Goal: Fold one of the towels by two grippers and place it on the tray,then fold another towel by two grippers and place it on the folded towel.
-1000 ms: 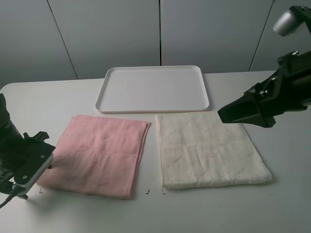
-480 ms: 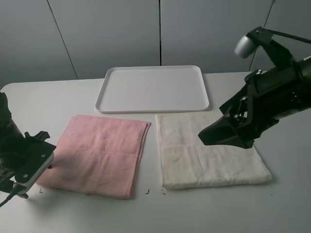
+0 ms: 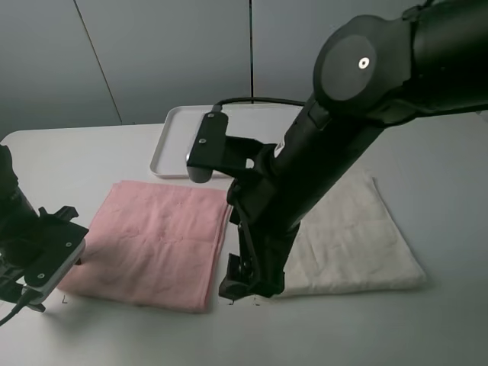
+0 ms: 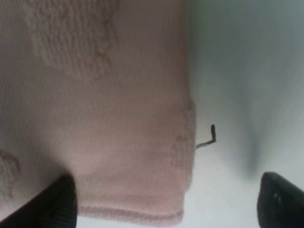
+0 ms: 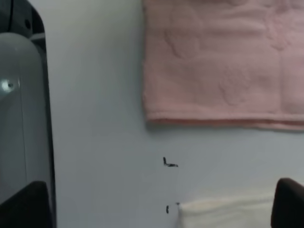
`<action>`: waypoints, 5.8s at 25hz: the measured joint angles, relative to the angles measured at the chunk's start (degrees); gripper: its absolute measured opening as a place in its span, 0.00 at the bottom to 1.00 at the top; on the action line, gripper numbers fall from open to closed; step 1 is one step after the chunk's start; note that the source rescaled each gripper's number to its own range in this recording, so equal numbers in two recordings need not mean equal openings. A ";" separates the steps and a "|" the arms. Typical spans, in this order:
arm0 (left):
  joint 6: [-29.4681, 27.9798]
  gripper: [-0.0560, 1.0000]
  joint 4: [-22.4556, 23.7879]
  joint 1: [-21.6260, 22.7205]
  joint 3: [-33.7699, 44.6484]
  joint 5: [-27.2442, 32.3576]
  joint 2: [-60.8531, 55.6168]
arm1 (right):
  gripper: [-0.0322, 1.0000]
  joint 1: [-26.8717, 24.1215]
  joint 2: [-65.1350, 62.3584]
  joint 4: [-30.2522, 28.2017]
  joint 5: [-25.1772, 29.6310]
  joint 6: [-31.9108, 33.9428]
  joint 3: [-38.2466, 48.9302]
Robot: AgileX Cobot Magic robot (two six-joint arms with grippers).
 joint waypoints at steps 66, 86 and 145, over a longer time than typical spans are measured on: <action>-0.92 0.96 -2.64 0.00 1.47 -10.72 0.44 | 0.04 12.25 28.91 -24.44 -1.52 27.01 -18.18; -1.13 0.08 -3.42 -0.13 4.67 -15.34 -3.76 | 0.03 12.25 27.44 -22.77 0.60 30.64 -18.07; -85.37 0.96 -3.53 -0.13 -28.13 4.06 4.87 | 1.00 -5.10 17.33 -22.30 2.03 66.21 -17.83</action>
